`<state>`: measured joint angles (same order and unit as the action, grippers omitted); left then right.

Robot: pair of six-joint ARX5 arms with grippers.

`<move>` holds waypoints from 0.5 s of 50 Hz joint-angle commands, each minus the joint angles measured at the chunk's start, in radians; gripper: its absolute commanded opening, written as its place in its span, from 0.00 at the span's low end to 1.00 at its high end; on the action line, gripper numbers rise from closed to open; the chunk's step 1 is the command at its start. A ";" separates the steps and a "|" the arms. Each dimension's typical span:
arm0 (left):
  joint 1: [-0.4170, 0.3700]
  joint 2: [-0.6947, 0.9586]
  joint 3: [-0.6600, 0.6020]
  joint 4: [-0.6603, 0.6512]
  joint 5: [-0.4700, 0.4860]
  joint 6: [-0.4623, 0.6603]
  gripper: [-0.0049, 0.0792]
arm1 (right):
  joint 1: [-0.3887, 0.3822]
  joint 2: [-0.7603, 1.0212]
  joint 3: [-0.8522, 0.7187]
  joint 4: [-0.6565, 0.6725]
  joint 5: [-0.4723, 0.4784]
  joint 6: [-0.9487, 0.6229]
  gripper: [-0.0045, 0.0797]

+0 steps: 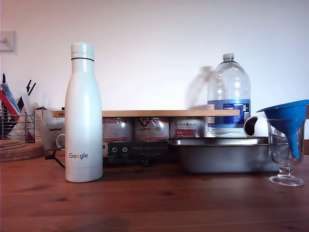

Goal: Pick up the water bottle and place it on the shelf at the back

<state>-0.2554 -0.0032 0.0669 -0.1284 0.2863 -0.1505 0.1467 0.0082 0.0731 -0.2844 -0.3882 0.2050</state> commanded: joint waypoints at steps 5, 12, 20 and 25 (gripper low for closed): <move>-0.005 -0.009 -0.028 0.053 -0.012 -0.016 0.76 | 0.016 -0.006 -0.005 0.016 -0.027 -0.037 0.04; -0.006 0.001 -0.028 0.061 -0.040 -0.014 0.76 | 0.037 -0.006 -0.005 0.044 -0.021 -0.056 0.04; -0.010 0.057 -0.028 0.115 -0.050 -0.002 0.77 | 0.050 -0.006 -0.005 0.040 -0.021 -0.055 0.04; -0.014 0.116 -0.028 0.153 -0.052 0.012 0.83 | 0.056 -0.006 -0.005 0.035 -0.021 -0.055 0.04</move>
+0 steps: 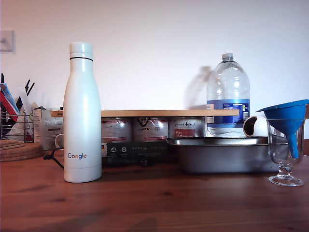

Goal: Pick up the water bottle and place it on the shelf at the back

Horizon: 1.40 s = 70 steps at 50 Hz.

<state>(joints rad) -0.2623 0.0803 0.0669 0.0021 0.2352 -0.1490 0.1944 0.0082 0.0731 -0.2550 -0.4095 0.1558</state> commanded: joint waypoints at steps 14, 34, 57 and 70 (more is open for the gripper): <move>-0.019 0.243 -0.028 0.166 -0.040 0.026 0.89 | 0.008 -0.006 -0.005 -0.002 0.001 -0.005 0.04; -0.031 0.473 -0.028 0.371 -0.064 0.043 0.89 | 0.008 -0.006 -0.005 -0.052 0.012 0.001 0.04; -0.035 0.766 -0.027 0.631 -0.092 0.053 0.99 | 0.008 -0.006 -0.005 -0.063 0.047 0.002 0.04; -0.035 0.930 -0.007 0.769 -0.077 0.052 0.99 | 0.008 -0.006 -0.005 -0.102 0.046 0.001 0.04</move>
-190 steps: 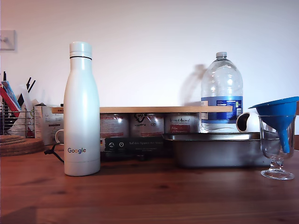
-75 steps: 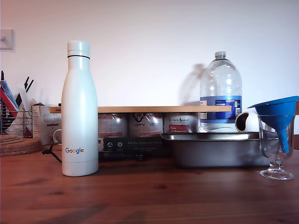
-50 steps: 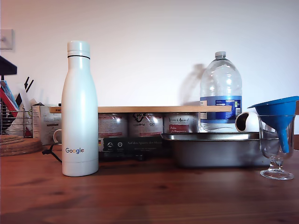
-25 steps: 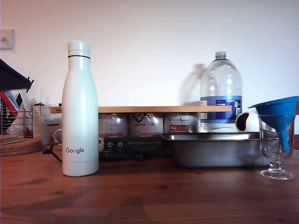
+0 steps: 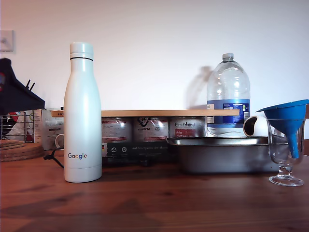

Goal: Pick up the water bottle and place it on the shelf at the back

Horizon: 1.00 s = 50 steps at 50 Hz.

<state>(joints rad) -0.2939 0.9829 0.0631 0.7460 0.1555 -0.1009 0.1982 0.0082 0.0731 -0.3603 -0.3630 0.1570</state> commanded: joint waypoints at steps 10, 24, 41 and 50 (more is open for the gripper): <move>-0.013 0.128 0.026 0.126 0.065 0.005 0.99 | 0.005 -0.006 -0.005 0.004 0.000 0.000 0.04; -0.048 0.257 0.112 0.132 0.077 0.005 0.99 | 0.005 -0.006 -0.005 0.004 0.003 0.000 0.04; -0.075 0.419 0.165 0.200 0.061 0.031 0.99 | 0.005 -0.006 -0.005 0.004 0.003 0.000 0.04; -0.073 0.493 0.171 0.294 0.022 0.034 0.99 | 0.005 -0.006 -0.005 0.004 0.003 0.000 0.04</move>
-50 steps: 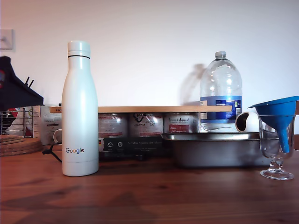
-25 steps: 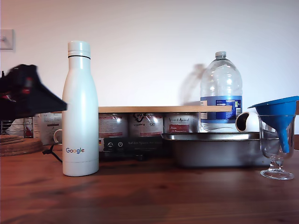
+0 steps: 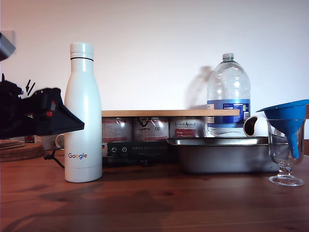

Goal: Pick up the water bottle and place it on the shelf at the back

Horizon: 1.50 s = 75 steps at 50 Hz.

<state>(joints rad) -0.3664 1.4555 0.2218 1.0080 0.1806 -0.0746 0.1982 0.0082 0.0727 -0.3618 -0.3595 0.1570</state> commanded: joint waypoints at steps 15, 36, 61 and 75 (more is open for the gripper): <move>0.007 0.116 0.045 0.093 0.101 0.068 1.00 | 0.005 -0.006 -0.005 0.005 -0.001 0.000 0.04; 0.042 0.116 0.051 0.121 0.046 0.067 1.00 | 0.005 -0.006 -0.005 0.005 -0.001 0.000 0.04; 0.083 0.163 0.151 0.031 0.081 0.093 1.00 | 0.005 -0.006 -0.005 0.005 0.000 0.000 0.04; 0.083 0.291 0.230 0.034 0.129 0.094 1.00 | 0.005 -0.006 -0.005 0.005 0.000 0.000 0.04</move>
<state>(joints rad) -0.2852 1.7267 0.4435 1.0325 0.3061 0.0109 0.1982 0.0082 0.0731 -0.3618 -0.3595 0.1570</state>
